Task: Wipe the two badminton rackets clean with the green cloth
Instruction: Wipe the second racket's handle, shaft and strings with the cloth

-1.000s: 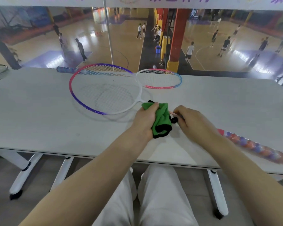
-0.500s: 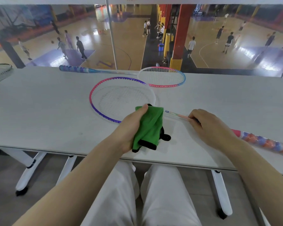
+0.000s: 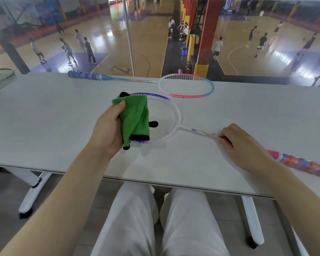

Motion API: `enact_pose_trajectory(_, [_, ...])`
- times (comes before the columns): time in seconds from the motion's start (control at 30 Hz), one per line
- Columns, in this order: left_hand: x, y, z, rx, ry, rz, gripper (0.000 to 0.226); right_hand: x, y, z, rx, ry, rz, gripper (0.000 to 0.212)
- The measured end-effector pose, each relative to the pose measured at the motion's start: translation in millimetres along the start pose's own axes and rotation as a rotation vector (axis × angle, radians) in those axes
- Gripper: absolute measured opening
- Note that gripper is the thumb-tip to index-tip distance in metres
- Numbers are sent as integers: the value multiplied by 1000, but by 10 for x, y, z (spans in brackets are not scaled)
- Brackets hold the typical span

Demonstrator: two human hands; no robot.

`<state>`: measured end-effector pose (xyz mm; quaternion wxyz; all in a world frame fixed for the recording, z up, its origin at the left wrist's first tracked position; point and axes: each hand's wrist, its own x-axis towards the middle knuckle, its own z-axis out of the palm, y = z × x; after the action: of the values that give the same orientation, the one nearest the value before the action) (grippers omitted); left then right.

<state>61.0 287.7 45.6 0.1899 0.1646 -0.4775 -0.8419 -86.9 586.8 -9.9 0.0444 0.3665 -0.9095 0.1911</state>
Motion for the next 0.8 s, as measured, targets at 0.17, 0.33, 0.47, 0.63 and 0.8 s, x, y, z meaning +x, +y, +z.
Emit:
enact_pose_trajectory(0.17, [7,-46,35,38,97,170,26,-21,15,27,-7,45,9,19])
enact_pose_trajectory(0.33, [49,-13,12,67,141,268,30,-50,37,31,29,37,19,20])
enact_pose_trajectory(0.47, [54,4,-16,138,164,288,33,-58,49,26,44,45,-19,17])
enact_pose_trajectory(0.63, [89,14,-85,278,176,285,33,-59,15,32,38,54,26,13])
enact_pose_trajectory(0.8, [79,64,-145,366,158,349,28,-73,-17,24,45,50,52,12])
